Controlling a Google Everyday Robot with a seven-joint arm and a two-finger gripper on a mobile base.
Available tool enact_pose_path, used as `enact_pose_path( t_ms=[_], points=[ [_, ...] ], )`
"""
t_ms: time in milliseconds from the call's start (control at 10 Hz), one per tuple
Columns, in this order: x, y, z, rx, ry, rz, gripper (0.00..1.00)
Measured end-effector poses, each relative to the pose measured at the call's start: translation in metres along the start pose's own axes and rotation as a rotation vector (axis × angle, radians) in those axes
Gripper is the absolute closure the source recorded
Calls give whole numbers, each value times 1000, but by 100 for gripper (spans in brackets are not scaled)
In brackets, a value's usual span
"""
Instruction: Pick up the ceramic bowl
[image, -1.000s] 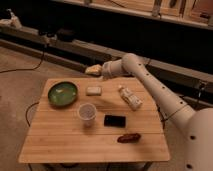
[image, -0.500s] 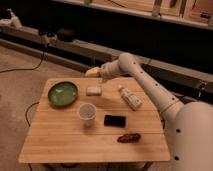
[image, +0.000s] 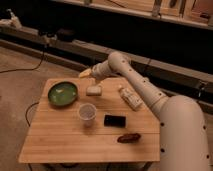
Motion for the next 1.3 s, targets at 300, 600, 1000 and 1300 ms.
enact_pose_path(
  t_ms=[300,600,1000,1300],
  points=[
    [6,11,23,-51,-21,13,35],
    [7,25,38,-96,-43,37,35],
    [-1,28,60,-130,-101,8,35],
    [-5,25,74,-156,-138,-30,35]
  ],
)
